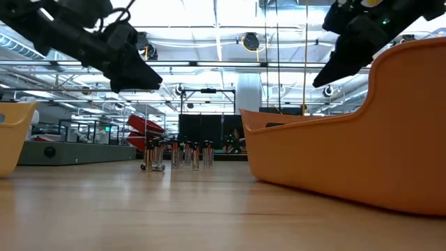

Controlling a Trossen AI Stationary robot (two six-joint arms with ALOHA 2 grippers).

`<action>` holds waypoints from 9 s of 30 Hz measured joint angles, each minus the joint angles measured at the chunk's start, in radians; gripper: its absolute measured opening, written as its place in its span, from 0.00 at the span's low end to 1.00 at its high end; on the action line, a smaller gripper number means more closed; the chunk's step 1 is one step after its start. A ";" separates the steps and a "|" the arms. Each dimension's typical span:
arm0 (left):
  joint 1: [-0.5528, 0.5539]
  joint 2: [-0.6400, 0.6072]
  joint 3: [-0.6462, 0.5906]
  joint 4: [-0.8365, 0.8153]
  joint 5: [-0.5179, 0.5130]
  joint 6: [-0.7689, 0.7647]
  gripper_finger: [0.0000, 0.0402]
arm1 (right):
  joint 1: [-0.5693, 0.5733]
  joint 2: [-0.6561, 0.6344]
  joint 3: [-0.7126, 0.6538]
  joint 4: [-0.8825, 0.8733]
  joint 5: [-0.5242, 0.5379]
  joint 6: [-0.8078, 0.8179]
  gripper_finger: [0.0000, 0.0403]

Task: Sort batteries
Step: Put the brown battery into the orange bin

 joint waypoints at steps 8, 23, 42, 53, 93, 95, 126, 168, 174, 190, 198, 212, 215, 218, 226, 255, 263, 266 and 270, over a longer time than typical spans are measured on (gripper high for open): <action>0.097 0.065 0.000 0.061 0.094 0.093 0.41 | -0.188 0.027 -0.080 0.157 -0.183 -0.086 0.42; 0.053 0.110 0.000 0.130 0.035 0.108 0.41 | -0.146 0.200 -0.163 0.270 -0.144 -0.055 0.42; 0.034 0.111 0.000 0.127 0.030 0.114 0.41 | -0.125 0.264 -0.287 0.526 -0.130 0.029 0.42; 0.034 0.111 0.000 0.126 0.029 0.117 0.41 | -0.126 0.264 -0.337 0.565 -0.118 0.056 0.30; 0.037 0.110 0.006 0.187 0.007 0.035 0.41 | -0.223 0.102 -0.307 0.623 -0.071 -0.021 0.40; 0.037 0.110 0.006 0.212 0.001 0.048 0.41 | -0.321 0.153 -0.189 0.542 -0.145 -0.103 0.38; 0.036 0.110 0.007 0.186 0.030 0.189 0.41 | -0.738 1.225 1.275 -0.615 -0.487 -0.352 0.37; 0.027 0.110 0.005 0.185 0.028 0.194 0.41 | -0.660 1.386 1.500 -0.785 -0.428 -0.573 0.37; 0.027 0.110 0.005 0.185 0.025 0.194 0.41 | -0.657 1.386 1.500 -0.826 -0.310 -0.586 0.37; 0.027 0.110 0.005 0.173 0.025 0.188 0.41 | -0.616 1.388 1.500 -0.856 -0.282 -0.580 0.37; 0.027 0.110 0.005 0.156 0.025 0.187 0.41 | -0.624 1.388 1.500 -0.910 -0.286 -0.599 0.37; 0.027 0.110 0.005 0.164 0.025 0.187 0.41 | -0.655 1.388 1.500 -0.957 -0.287 -0.596 0.37; 0.027 0.110 0.005 0.164 0.025 0.189 0.41 | -0.615 1.363 1.497 -0.903 -0.319 -0.642 0.37; 0.027 0.110 0.005 0.164 0.023 0.195 0.41 | -0.588 1.320 1.498 -0.806 -0.472 -0.658 0.37; 0.027 0.110 0.005 0.168 -0.007 0.238 0.41 | -0.599 1.152 1.303 -0.526 -0.546 -0.641 0.37; 0.027 0.110 0.005 0.249 -0.023 0.159 0.41 | -0.836 0.913 0.753 -0.195 -0.588 -0.866 0.32; 0.027 0.110 0.005 0.244 -0.023 0.159 0.41 | -0.790 0.919 0.753 -0.209 -0.540 -0.864 0.32; 0.027 0.110 0.005 0.232 -0.023 0.160 0.41 | -0.763 0.919 0.753 -0.292 -0.536 -0.857 0.32; 0.027 0.110 0.005 0.217 -0.023 0.167 0.41 | -0.750 0.919 0.736 -0.322 -0.540 -0.839 0.32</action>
